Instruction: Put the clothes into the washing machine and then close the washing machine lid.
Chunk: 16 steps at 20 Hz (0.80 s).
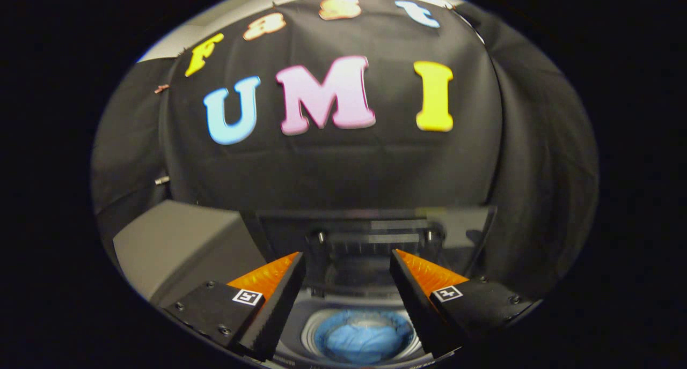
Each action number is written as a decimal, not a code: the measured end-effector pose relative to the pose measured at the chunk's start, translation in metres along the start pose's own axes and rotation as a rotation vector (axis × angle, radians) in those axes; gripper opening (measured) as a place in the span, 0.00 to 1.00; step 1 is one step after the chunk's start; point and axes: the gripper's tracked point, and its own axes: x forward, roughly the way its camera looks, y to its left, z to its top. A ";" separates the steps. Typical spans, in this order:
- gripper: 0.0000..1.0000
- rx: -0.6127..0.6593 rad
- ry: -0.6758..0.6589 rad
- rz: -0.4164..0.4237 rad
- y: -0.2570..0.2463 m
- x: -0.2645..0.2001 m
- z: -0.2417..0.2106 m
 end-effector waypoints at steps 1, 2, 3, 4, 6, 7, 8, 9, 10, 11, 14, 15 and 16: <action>0.98 -0.010 -0.045 0.013 0.005 0.009 0.021; 0.98 -0.018 -0.071 0.014 0.004 0.014 0.036; 0.99 -0.022 -0.088 0.010 0.003 0.021 0.046; 0.99 -0.027 -0.091 -0.002 -0.002 0.022 0.048; 0.99 -0.029 -0.059 -0.039 -0.013 0.052 0.046; 0.99 -0.030 -0.023 -0.068 -0.020 0.067 0.040; 0.99 -0.026 0.008 -0.088 -0.027 0.080 0.033; 0.99 -0.025 0.038 -0.107 -0.033 0.087 0.024; 0.99 -0.030 0.073 -0.126 -0.038 0.093 0.014; 0.99 -0.028 0.120 -0.140 -0.043 0.098 0.000; 1.00 0.024 0.185 -0.155 -0.049 0.103 -0.017; 1.00 0.002 0.180 -0.151 -0.049 0.102 -0.014; 1.00 -0.007 0.190 -0.148 -0.046 0.104 -0.016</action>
